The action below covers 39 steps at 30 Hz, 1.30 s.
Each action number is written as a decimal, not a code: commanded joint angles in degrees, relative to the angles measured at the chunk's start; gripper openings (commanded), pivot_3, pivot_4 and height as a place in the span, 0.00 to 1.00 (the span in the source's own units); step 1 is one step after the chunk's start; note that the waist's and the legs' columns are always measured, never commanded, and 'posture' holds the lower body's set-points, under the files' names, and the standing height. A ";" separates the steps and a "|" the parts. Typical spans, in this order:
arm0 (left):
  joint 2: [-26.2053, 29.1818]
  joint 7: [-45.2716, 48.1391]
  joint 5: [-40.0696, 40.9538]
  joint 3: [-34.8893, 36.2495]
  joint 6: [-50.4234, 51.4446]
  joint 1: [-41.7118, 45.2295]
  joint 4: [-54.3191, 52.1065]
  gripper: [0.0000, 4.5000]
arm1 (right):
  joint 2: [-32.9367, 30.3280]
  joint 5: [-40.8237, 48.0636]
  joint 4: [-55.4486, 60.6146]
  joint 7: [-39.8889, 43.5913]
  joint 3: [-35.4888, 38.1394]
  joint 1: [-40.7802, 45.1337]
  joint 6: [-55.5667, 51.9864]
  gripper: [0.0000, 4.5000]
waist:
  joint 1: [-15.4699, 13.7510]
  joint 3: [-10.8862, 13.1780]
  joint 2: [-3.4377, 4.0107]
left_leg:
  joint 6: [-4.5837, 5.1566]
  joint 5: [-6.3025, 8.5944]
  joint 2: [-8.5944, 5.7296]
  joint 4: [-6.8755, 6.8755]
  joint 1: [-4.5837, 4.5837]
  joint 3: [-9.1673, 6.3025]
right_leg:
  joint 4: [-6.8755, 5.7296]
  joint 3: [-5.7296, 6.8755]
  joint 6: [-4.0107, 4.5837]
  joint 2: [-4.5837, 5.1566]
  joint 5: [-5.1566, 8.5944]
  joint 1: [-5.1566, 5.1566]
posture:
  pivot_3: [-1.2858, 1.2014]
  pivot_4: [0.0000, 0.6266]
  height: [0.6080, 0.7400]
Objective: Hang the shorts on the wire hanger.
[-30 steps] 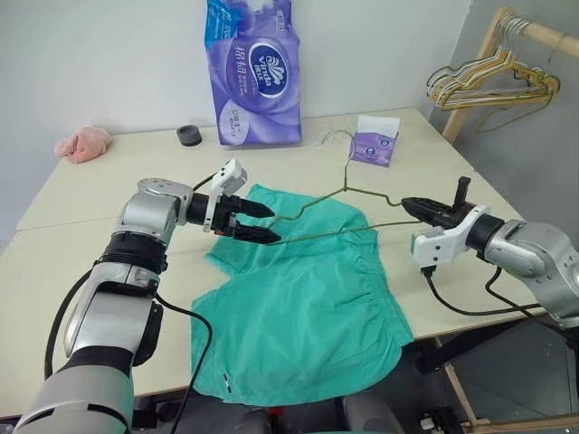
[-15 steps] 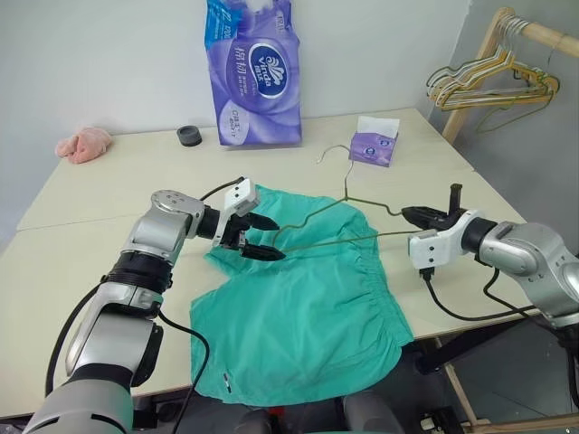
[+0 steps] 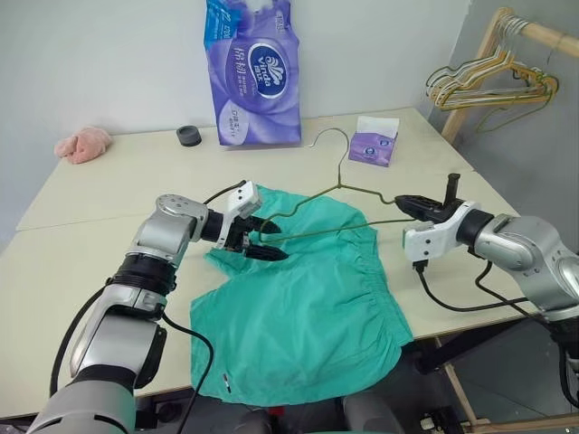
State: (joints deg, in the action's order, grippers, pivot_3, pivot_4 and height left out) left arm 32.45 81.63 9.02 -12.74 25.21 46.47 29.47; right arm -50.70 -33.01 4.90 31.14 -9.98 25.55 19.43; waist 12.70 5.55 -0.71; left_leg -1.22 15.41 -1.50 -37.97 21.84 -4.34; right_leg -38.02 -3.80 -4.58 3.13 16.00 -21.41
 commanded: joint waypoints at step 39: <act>-0.18 -6.43 -0.14 2.40 -6.14 -2.21 0.63 0.00 | 0.80 25.23 9.58 9.79 14.77 -10.31 -13.46 0.68 | 0.00 0.00 -0.01 | 0.00 0.00 -0.01 -0.02 -0.02 -0.02 | -0.03 0.01 0.01 0.03 0.00 0.03 | 0.41 0.11 1.00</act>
State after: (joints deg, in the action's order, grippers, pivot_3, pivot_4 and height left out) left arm 31.36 74.50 9.10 -10.56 21.27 43.58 30.58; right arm -50.54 -12.24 12.75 40.15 2.01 14.85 8.36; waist 12.70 5.55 -0.72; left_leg -1.22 15.41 -1.50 -37.98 21.83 -4.37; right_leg -38.05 -3.78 -4.57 3.15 15.99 -21.38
